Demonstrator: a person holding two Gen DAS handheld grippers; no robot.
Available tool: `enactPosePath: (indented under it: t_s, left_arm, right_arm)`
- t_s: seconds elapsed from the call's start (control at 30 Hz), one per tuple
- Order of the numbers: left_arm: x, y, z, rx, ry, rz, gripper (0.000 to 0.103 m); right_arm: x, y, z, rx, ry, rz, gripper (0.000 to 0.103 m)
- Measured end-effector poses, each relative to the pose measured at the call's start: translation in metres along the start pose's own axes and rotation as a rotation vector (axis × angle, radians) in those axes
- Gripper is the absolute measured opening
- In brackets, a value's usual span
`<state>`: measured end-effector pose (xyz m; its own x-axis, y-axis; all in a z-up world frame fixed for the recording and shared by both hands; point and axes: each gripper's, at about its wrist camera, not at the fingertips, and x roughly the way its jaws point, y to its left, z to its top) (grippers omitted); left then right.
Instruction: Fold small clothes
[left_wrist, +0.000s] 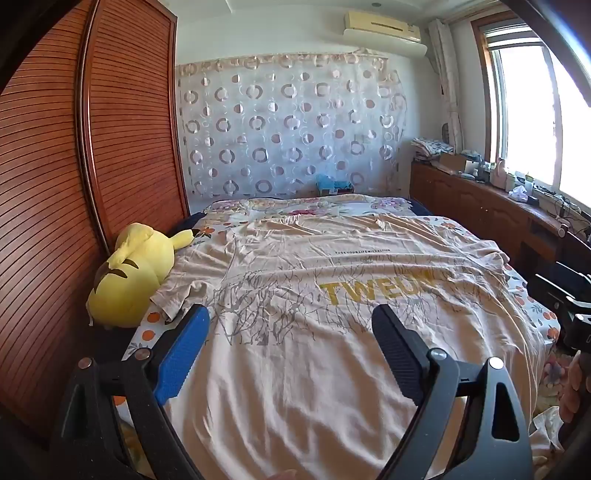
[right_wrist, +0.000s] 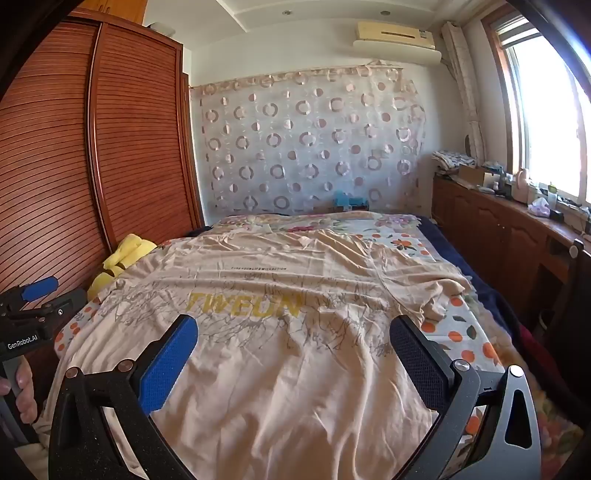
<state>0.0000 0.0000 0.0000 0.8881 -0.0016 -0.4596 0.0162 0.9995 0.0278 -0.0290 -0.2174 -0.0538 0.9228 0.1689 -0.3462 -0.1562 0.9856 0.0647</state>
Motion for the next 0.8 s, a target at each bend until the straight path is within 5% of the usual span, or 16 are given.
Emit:
enactPosePath:
  t_s: [0.8]
  left_arm:
    - [0.0001,0.0000,0.0000,-0.005,0.000,-0.003,0.090]
  right_arm:
    - [-0.0029,-0.0019,0.0004,0.006,-0.001,-0.006,0.103]
